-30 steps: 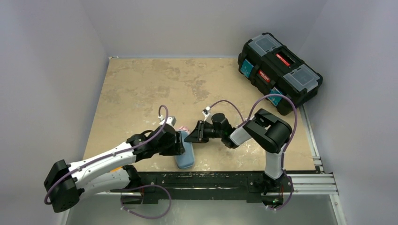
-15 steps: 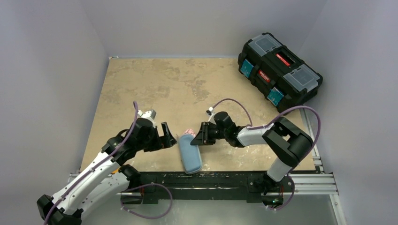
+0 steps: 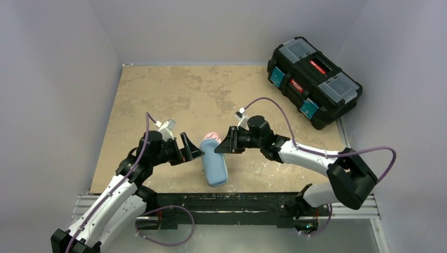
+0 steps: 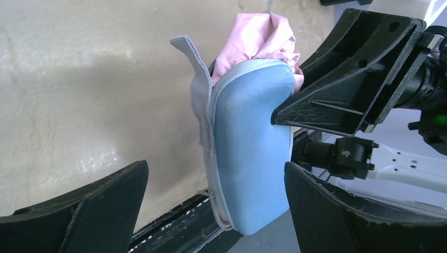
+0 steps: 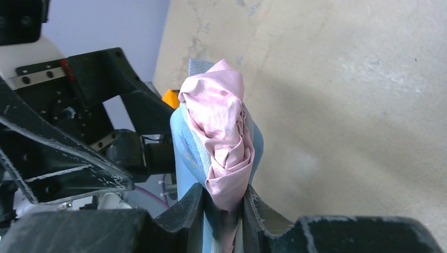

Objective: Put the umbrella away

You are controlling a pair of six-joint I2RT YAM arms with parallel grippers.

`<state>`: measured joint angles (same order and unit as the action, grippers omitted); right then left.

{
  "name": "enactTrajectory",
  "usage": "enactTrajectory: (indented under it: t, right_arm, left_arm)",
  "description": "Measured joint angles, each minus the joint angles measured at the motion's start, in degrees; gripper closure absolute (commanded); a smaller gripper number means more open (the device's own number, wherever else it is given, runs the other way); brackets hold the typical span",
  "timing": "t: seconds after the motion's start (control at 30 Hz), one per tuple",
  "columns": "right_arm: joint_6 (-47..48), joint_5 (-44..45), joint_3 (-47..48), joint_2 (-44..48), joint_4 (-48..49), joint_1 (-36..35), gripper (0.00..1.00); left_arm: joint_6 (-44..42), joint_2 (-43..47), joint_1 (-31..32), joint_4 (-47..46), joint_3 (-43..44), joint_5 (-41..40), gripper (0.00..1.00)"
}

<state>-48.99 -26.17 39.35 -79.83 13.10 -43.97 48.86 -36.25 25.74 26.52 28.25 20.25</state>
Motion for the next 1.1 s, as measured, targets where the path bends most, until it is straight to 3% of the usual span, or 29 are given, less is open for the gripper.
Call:
enactTrajectory:
  t: [0.37, 0.57, 0.77, 0.83, 0.9, 0.97, 1.03, 1.1]
  right_arm:
    - [-1.9, -1.9, 1.8, 3.7, -0.3, 0.0, 1.0]
    - [-4.1, -3.5, 1.9, 5.9, 0.2, 0.0, 1.0]
    - [-5.6, -4.0, 2.4, 6.4, 1.7, 0.0, 1.0]
    - [-5.8, -4.5, 2.4, 6.4, 2.3, 0.1, 1.0]
    - [-6.2, -4.4, 2.4, 6.4, 2.7, 0.2, 0.87]
    - [-6.6, -4.6, 2.4, 6.4, 3.2, 0.4, 0.54]
    - [-7.2, -4.8, 2.4, 6.4, 3.6, 0.5, 0.3]
    - [-8.2, -5.7, 2.2, 6.4, 5.4, 0.6, 0.19]
  left_arm:
    - [0.0, -5.5, -1.8, -14.6, 0.0, 10.4, 0.01]
    - [-0.1, -9.3, -2.3, -19.2, 0.0, 13.5, 0.13]
    - [1.1, -11.6, -2.5, -25.2, 0.0, 17.0, 0.54]
    - [1.6, -11.8, -2.6, -27.3, 0.0, 18.0, 0.76]
    - [2.5, -11.8, -2.8, -29.2, 0.0, 19.1, 0.91]
    - [3.0, -11.6, -2.9, -30.3, 0.0, 19.6, 1.0]
    - [3.4, -11.1, -3.0, -30.7, 0.0, 20.1, 1.0]
    - [3.5, -10.4, -3.1, -30.8, 0.0, 20.2, 1.0]
